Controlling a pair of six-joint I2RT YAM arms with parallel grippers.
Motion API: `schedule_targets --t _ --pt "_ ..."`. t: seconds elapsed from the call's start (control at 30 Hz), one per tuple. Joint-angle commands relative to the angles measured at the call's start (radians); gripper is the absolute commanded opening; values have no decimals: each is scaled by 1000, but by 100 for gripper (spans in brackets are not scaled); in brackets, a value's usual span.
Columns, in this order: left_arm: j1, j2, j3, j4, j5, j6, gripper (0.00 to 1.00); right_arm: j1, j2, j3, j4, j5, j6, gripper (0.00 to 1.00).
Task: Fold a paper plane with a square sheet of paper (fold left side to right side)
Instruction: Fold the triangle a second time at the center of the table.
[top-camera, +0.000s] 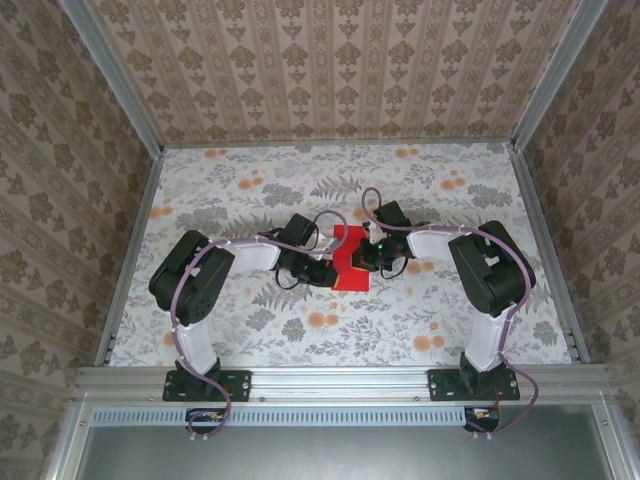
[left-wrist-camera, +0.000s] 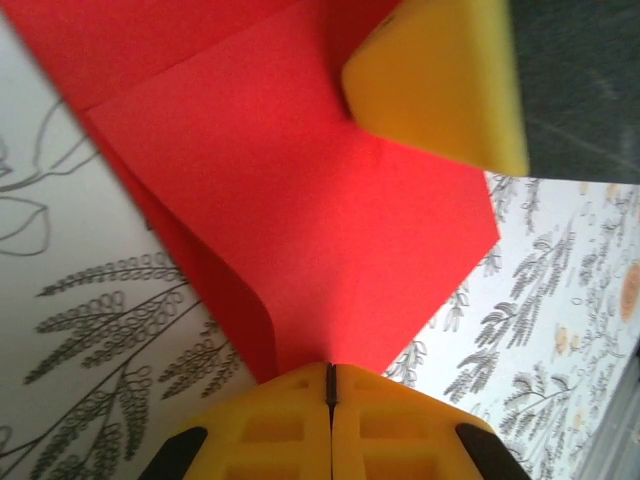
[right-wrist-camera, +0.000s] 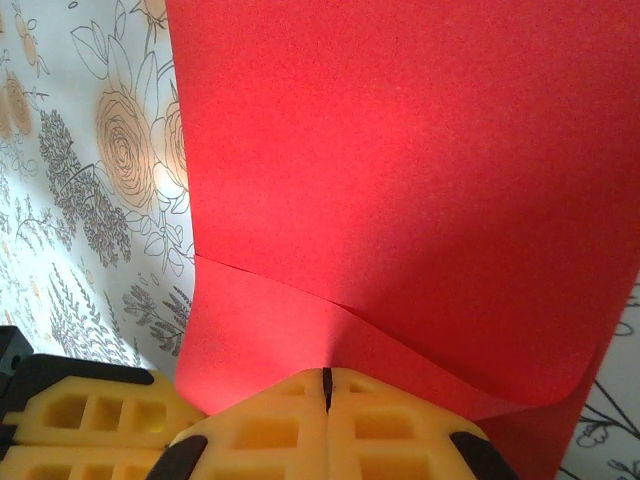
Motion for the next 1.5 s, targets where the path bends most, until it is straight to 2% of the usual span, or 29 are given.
schedule_targets --t 0.0,0.2,0.33,0.63,1.07,1.47 --pt "-3 13 -10 -37 -61 20 5 -5 -18 -5 -51 66 -27 0" --pt "-27 8 -40 -45 -110 19 5 -1 -131 -25 -57 44 -39 0" --pt "-39 4 -47 -58 -151 16 4 39 -177 -30 -105 32 -55 0" --pt "-56 10 -31 -90 -194 27 4 124 -102 -4 -94 38 -32 0" --pt "-66 13 -18 -113 -214 34 4 133 -19 27 -108 82 -43 0" --pt "-68 8 -14 -121 -222 38 4 112 -97 33 -144 55 -64 0"
